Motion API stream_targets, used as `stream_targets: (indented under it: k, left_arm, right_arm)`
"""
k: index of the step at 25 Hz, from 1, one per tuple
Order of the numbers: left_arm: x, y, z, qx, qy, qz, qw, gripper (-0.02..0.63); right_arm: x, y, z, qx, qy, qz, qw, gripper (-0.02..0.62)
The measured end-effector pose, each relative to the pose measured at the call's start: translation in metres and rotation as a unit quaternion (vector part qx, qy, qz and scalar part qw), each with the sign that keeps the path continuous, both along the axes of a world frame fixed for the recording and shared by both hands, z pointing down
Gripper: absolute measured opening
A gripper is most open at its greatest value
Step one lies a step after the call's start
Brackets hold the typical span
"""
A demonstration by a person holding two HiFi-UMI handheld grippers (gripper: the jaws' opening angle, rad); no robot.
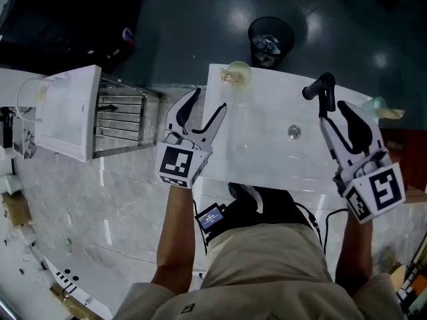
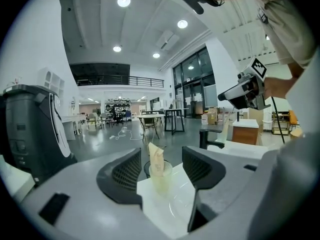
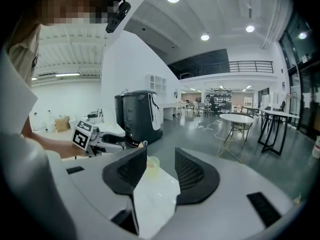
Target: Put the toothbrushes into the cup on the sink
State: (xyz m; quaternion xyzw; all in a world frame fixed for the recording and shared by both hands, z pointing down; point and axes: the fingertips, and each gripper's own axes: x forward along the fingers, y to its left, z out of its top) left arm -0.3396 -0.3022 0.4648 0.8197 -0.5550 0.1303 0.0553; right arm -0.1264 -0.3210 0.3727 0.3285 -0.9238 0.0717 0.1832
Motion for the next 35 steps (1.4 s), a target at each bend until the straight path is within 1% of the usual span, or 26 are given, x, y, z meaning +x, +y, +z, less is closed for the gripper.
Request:
stream_targets:
  k: [5, 8, 10, 13, 15, 19, 22, 24, 28, 31, 35]
  left_arm:
    - [-0.003, 0.033, -0.04, 0.025, 0.004, -0.004, 0.9997, 0.239]
    - [-0.003, 0.055, -0.071, 0.052, 0.001, -0.001, 0.9986, 0.224]
    - [-0.005, 0.07, -0.093, 0.07, -0.001, -0.004, 0.9975, 0.179]
    - [-0.01, 0.095, -0.126, 0.09, 0.004, -0.018, 0.9958, 0.047]
    - [-0.013, 0.11, -0.146, 0.097, 0.007, -0.025, 0.995, 0.015]
    - [-0.014, 0.137, -0.177, 0.098, 0.025, -0.027, 0.9945, 0.006]
    - [-0.011, 0.158, -0.19, 0.088, 0.038, -0.02, 0.9952, 0.006]
    - [-0.008, 0.172, -0.196, 0.082, 0.037, -0.014, 0.9958, 0.006]
    - [-0.003, 0.194, -0.214, 0.09, 0.032, -0.01, 0.9954, 0.006]
    - [0.0, 0.209, -0.226, 0.089, 0.024, -0.011, 0.9956, 0.006]
    - [0.005, 0.228, -0.246, 0.112, 0.02, -0.01, 0.9935, 0.006]
  right_arm:
    - [-0.01, 0.022, -0.024, 0.018, -0.011, -0.008, 1.0, 0.17]
    - [-0.016, 0.038, -0.041, 0.032, -0.021, -0.015, 0.999, 0.162]
    - [-0.019, 0.051, -0.053, 0.04, -0.029, -0.021, 0.999, 0.153]
    - [-0.027, 0.071, -0.069, 0.049, -0.039, -0.034, 0.997, 0.135]
    - [-0.034, 0.084, -0.079, 0.053, -0.044, -0.045, 0.997, 0.113]
    - [-0.05, 0.113, -0.099, 0.063, -0.051, -0.076, 0.994, 0.072]
    - [-0.062, 0.137, -0.112, 0.071, -0.053, -0.101, 0.991, 0.046]
    - [-0.068, 0.152, -0.119, 0.074, -0.053, -0.116, 0.989, 0.035]
    - [-0.076, 0.177, -0.132, 0.077, -0.055, -0.142, 0.985, 0.023]
    - [-0.082, 0.196, -0.139, 0.069, -0.06, -0.164, 0.982, 0.015]
    - [-0.091, 0.219, -0.143, 0.054, -0.07, -0.192, 0.977, 0.008]
